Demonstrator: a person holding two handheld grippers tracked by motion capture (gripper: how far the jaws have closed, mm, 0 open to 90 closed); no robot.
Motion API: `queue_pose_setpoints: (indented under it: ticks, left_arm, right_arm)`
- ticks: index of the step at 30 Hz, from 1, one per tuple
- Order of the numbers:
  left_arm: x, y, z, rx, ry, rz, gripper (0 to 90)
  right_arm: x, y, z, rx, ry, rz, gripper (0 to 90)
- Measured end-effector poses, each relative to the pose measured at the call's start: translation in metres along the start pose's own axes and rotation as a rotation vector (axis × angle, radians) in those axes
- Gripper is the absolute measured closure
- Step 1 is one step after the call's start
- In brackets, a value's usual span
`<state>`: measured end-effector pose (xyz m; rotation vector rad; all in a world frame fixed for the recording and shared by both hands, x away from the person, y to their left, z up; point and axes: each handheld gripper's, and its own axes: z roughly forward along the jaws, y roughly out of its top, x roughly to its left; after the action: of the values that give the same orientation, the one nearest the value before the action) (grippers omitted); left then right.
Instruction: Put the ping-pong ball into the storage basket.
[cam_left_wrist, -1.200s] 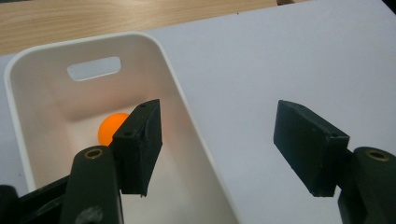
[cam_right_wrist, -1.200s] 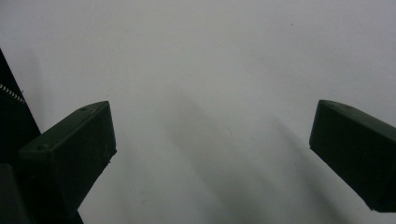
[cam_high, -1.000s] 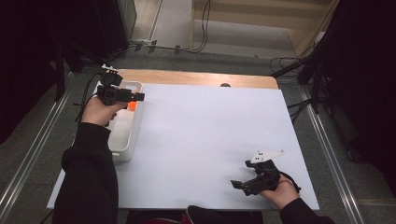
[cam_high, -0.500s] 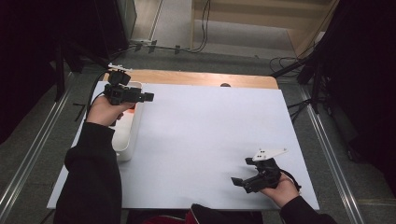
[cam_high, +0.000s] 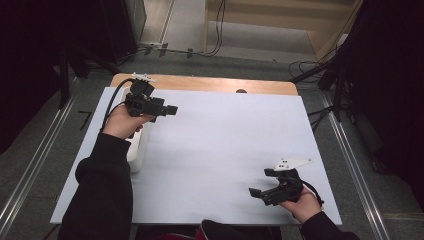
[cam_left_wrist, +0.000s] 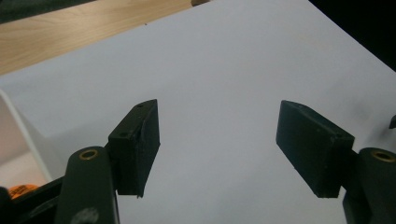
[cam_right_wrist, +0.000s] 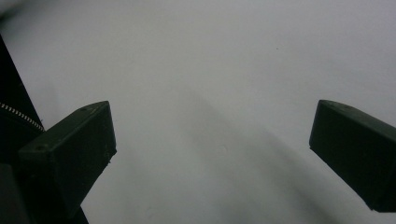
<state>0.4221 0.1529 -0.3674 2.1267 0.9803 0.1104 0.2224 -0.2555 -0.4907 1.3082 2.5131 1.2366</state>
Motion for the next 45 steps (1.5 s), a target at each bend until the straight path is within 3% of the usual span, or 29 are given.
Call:
queue_pose_setpoints:
  ticks: [8,17,19,24,28,30,34,39,42,45]
  left_arm:
    - [-0.011,0.001,0.016,0.026,-0.017,0.027,30.7]
    - [-0.024,-0.003,0.027,0.031,-0.067,0.035,30.6]
    - [-0.027,-0.003,0.028,0.029,-0.082,0.043,27.2]
    - [-0.038,-0.005,0.026,0.035,-0.071,0.065,25.9]
    - [-0.044,-0.011,0.024,0.012,-0.107,0.064,25.9]
    - [-0.047,-0.014,0.024,0.013,-0.088,0.077,25.9]
    - [-0.052,-0.020,0.023,0.010,-0.108,0.082,25.9]
    - [-0.058,-0.027,0.024,0.008,-0.098,0.114,25.8]
    - [-0.057,-0.032,0.025,0.011,-0.149,0.094,25.9]
    - [-0.060,-0.037,0.027,0.012,-0.128,0.112,25.9]
  right_arm:
    - [-0.001,-0.001,-0.001,0.001,-0.013,0.005,0.0]
    - [0.000,-0.002,-0.001,0.003,-0.011,-0.005,0.0]
    - [0.000,-0.002,-0.001,0.004,-0.009,-0.006,0.0]
    - [-0.001,-0.002,-0.001,0.003,-0.010,-0.005,0.0]
    - [-0.001,-0.003,-0.001,0.004,-0.010,-0.008,0.0]
    - [-0.001,-0.003,-0.001,0.000,-0.010,-0.010,0.0]
    - [0.000,-0.003,-0.002,-0.001,-0.011,-0.003,0.0]
    - [-0.001,-0.003,-0.002,0.000,-0.013,-0.003,0.0]
    - [-0.001,-0.003,-0.002,0.001,-0.015,-0.003,0.0]
    - [-0.001,-0.003,-0.002,0.000,-0.014,-0.005,0.0]
